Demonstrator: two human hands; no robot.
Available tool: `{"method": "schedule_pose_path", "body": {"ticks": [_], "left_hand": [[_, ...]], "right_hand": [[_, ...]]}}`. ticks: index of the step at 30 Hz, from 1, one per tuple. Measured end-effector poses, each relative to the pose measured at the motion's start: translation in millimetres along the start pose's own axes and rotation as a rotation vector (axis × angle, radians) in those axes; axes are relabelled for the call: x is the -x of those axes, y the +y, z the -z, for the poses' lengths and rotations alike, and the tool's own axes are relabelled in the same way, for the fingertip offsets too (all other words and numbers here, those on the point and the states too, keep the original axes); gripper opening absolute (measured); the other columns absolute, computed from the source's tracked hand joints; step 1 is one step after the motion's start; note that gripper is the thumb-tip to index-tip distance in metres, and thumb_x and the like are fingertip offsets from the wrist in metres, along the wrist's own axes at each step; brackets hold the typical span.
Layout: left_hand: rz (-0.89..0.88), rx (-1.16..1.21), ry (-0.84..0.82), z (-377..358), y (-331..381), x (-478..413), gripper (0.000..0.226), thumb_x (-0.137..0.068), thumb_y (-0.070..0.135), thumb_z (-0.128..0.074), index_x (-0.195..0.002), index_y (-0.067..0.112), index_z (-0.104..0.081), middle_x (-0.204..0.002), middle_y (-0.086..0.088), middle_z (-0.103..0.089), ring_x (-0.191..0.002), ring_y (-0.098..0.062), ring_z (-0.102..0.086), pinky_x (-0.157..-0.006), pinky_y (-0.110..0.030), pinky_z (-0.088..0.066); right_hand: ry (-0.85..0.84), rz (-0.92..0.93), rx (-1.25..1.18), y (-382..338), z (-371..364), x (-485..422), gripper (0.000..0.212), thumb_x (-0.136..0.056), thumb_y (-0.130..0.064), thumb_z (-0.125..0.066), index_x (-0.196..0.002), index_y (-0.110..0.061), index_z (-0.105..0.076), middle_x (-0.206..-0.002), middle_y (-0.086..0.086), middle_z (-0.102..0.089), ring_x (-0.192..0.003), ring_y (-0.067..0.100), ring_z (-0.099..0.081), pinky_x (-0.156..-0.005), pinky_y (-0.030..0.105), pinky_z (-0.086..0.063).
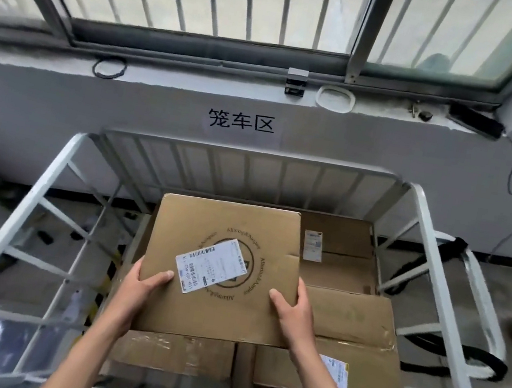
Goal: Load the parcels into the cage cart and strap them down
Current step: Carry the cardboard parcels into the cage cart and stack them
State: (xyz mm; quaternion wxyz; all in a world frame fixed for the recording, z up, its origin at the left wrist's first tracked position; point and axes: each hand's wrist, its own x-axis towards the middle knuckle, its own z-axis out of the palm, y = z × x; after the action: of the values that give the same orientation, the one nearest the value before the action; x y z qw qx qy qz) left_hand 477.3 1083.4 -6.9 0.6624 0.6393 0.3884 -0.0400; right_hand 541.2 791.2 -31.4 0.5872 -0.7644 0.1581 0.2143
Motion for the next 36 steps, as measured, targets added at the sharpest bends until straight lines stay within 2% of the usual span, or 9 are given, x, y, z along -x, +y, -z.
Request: {"method": "schedule_pose_path", "body": {"ticks": [2, 5, 9, 13, 17, 22, 27, 33, 36], "left_hand": [[0.012, -0.020, -0.009, 5.5, 4.6, -30.5, 0.050, -0.086, 0.020, -0.076, -0.131, 0.023, -0.054, -0.114, -0.004, -0.072, -0.097, -0.026, -0.072, -0.072, -0.038, -0.058], [0.034, -0.034, -0.031, 13.1, 12.0, -78.6, 0.048, -0.086, 0.021, -0.076, -0.128, 0.025, -0.055, -0.114, -0.002, -0.072, -0.098, -0.024, -0.071, -0.075, -0.039, -0.058], [0.066, -0.061, -0.065, 19.5, 11.1, -153.3, 0.048, -0.085, 0.023, -0.077, -0.129, 0.025, -0.057, -0.115, -0.002, -0.073, -0.099, -0.025, -0.071, -0.077, -0.039, -0.058], [0.052, -0.086, -0.082, 14.3, 2.5, -220.8, 0.050, -0.086, 0.021, -0.076, -0.131, 0.025, -0.056, -0.116, 0.000, -0.072, -0.101, -0.023, -0.070, -0.077, -0.038, -0.056], [0.032, -0.098, -0.099, 3.4, -25.9, -278.8, 0.047, -0.087, 0.018, -0.074, -0.131, 0.024, -0.057, -0.114, 0.004, -0.073, -0.101, -0.017, -0.070, -0.079, -0.035, -0.055], [0.046, -0.128, -0.075, -5.9, -64.0, -340.1, 0.050, -0.086, 0.022, -0.075, -0.132, 0.025, -0.057, -0.117, 0.006, -0.072, -0.105, -0.016, -0.069, -0.080, -0.035, -0.055], [0.062, -0.088, -0.013, -8.2, -76.3, -375.5, 0.037, -0.089, 0.021, -0.070, -0.125, 0.022, -0.060, -0.114, 0.007, -0.071, -0.088, -0.006, -0.067, -0.073, -0.030, -0.053], [0.052, -0.115, 0.044, 8.7, -71.4, -393.5, 0.034, -0.085, 0.028, -0.074, -0.117, 0.028, -0.062, -0.116, 0.009, -0.072, -0.096, -0.009, -0.068, -0.085, -0.035, -0.053], [0.070, -0.121, 0.051, 15.5, -71.6, -394.6, 0.035, -0.084, 0.031, -0.075, -0.116, 0.029, -0.062, -0.116, 0.008, -0.072, -0.099, -0.011, -0.068, -0.086, -0.038, -0.054]], "right_hand": [[0.004, -0.022, 0.009, -3.3, -16.6, -21.0, 0.070, -0.079, -0.040, -0.075, -0.142, -0.024, -0.049, -0.128, -0.004, -0.065, -0.112, 0.012, -0.063, -0.100, 0.040, -0.052], [0.015, -0.038, 0.004, -10.3, -43.6, -54.0, 0.053, -0.086, -0.029, -0.074, -0.133, -0.029, -0.050, -0.122, -0.008, -0.066, -0.109, 0.009, -0.063, -0.095, 0.032, -0.052], [0.035, -0.059, -0.015, -8.8, -78.3, -103.3, 0.063, -0.086, -0.036, -0.072, -0.142, -0.031, -0.046, -0.124, -0.013, -0.065, -0.110, 0.006, -0.063, -0.098, 0.039, -0.053], [0.050, -0.074, -0.025, 4.8, -105.6, -155.7, 0.059, -0.089, -0.032, -0.070, -0.142, -0.030, -0.045, -0.124, -0.013, -0.064, -0.109, 0.005, -0.062, -0.094, 0.031, -0.054], [0.048, -0.098, -0.008, 34.2, -124.3, -211.6, 0.060, -0.091, -0.029, -0.070, -0.145, -0.028, -0.043, -0.124, -0.015, -0.061, -0.110, 0.002, -0.060, -0.098, 0.033, -0.052], [0.050, -0.092, 0.022, 61.4, -142.6, -261.9, 0.062, -0.091, -0.025, -0.070, -0.146, -0.024, -0.041, -0.132, -0.006, -0.060, -0.115, 0.007, -0.059, -0.105, 0.037, -0.048], [0.061, 0.030, 0.119, 52.9, -160.5, -300.8, 0.059, -0.088, -0.031, -0.070, -0.142, -0.027, -0.045, -0.130, -0.006, -0.061, -0.118, 0.014, -0.058, -0.103, 0.040, -0.048], [0.019, 0.092, 0.153, 40.2, -170.0, -316.1, 0.050, -0.092, -0.032, -0.066, -0.138, -0.028, -0.048, -0.119, -0.016, -0.060, -0.112, 0.008, -0.059, -0.100, 0.036, -0.049], [-0.009, 0.108, 0.173, 38.6, -176.4, -318.2, 0.050, -0.093, -0.035, -0.064, -0.140, -0.030, -0.046, -0.126, -0.013, -0.060, -0.115, 0.010, -0.058, -0.100, 0.038, -0.050]]}}
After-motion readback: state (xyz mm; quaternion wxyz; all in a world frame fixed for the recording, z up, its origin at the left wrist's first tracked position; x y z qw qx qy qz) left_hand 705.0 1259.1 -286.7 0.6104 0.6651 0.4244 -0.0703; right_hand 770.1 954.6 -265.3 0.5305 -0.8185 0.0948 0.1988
